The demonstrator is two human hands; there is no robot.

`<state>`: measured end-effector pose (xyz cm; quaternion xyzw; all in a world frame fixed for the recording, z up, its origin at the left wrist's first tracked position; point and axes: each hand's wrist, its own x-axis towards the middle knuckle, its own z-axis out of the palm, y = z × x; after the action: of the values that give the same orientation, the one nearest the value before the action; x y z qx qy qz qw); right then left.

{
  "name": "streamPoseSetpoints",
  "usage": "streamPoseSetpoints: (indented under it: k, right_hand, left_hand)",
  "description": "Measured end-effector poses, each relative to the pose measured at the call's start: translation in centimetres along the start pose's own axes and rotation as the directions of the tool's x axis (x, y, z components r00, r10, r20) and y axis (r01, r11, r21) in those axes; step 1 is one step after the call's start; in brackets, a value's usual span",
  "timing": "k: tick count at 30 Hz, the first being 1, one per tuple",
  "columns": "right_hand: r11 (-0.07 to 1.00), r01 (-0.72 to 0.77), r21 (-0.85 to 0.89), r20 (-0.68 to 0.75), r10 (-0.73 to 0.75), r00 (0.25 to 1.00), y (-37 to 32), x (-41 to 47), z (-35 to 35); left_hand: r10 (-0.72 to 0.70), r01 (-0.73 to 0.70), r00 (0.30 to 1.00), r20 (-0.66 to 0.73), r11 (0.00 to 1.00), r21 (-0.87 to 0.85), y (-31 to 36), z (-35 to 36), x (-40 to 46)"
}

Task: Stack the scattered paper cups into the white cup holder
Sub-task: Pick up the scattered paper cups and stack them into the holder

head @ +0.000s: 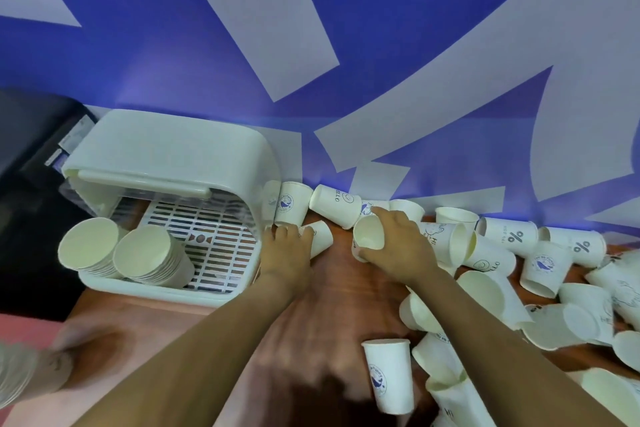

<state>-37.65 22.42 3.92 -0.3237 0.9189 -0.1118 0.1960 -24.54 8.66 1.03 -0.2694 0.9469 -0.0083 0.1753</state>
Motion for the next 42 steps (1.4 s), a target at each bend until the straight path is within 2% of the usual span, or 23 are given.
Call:
streamPoseSetpoints:
  k: [5,8,13,16,19,24,27,32,42]
  right_hand:
    - [0.999,-0.023,0.030,0.019,0.022,1.000,0.4,0.6,0.8]
    - [0.998,-0.029,0.054,0.016,0.028,0.999,0.3,0.6,0.9]
    - [0.994,-0.031,0.108,-0.013,0.033,0.999,-0.1,-0.4,0.2]
    - [0.980,-0.042,0.197,-0.064,0.055,0.996,-0.2,-1.8,-0.8]
    - [0.959,-0.028,0.283,-0.117,0.063,0.991,-0.4,-3.5,-2.0]
    - [0.956,0.009,0.292,-0.154,0.038,0.987,-2.0,-6.4,-2.9]
    - [0.961,0.039,0.273,-0.182,0.012,0.983,-3.8,-7.7,-3.6]
    - [0.963,0.083,0.256,-0.201,-0.031,0.979,-7.3,-9.8,-3.5]
    - [0.953,0.127,0.276,-0.183,-0.078,0.980,-17.0,-13.3,-1.1]
  left_hand:
    - [-0.015,0.016,1.000,-0.012,0.999,0.041,0.7,0.1,0.7]
    - [0.021,-0.021,0.999,-0.025,1.000,-0.002,0.6,-0.1,0.7]
    - [0.049,-0.058,0.998,-0.040,0.962,-0.268,-0.4,-1.2,-0.6]
    - [0.069,-0.098,0.995,-0.075,0.854,-0.511,-1.0,-2.4,-2.8]
    - [0.069,-0.150,0.986,-0.151,0.765,-0.626,-1.8,-3.6,-5.0]
    - [0.051,-0.209,0.968,-0.247,0.713,-0.670,-3.6,-5.8,-8.0]
    - [0.060,-0.254,0.950,-0.305,0.717,-0.649,-5.0,-6.6,-9.6]
    - [0.029,-0.238,0.951,-0.307,0.703,-0.670,-7.8,-7.1,-11.6]
    - [0.036,-0.259,0.929,-0.368,0.773,-0.579,-17.2,-7.2,-15.5]
